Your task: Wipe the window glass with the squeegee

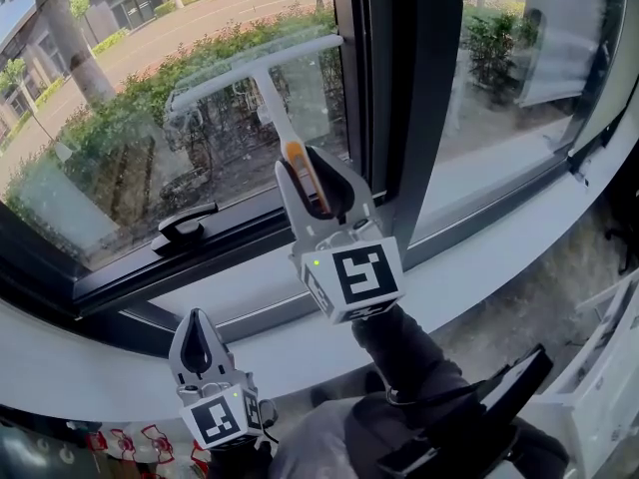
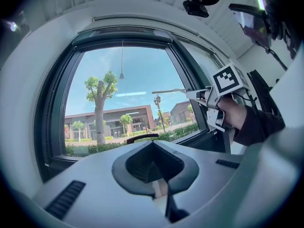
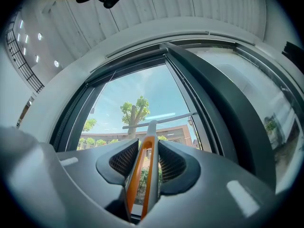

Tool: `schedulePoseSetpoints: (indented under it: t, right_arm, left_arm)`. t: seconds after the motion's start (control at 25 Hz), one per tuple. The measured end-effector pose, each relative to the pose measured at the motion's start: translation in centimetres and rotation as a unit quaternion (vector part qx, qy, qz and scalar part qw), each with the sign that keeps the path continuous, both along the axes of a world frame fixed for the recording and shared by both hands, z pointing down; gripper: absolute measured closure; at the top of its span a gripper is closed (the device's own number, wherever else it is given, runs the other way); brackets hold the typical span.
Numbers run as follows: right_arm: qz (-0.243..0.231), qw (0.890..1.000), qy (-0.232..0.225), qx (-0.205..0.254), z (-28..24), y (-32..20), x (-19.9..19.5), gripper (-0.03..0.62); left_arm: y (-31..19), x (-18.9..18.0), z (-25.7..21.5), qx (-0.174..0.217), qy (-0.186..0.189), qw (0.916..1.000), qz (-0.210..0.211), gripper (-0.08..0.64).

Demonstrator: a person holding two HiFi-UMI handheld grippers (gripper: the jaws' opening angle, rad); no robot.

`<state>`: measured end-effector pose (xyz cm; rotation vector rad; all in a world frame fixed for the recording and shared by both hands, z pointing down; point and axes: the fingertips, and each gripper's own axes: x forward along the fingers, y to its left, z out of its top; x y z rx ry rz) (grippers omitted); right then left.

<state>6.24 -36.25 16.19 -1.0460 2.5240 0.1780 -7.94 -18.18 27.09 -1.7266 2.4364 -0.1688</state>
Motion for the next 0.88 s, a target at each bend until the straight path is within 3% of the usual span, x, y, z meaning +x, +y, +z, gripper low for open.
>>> schedulePoseSetpoints:
  t: [0.88]
  right_arm:
    - [-0.003,0.999,0.015,-0.029,3.6,0.1,0.0,0.462]
  left_arm:
    - [-0.4,0.7,0.7,-0.011,-0.001,0.9999,0.010,0.561]
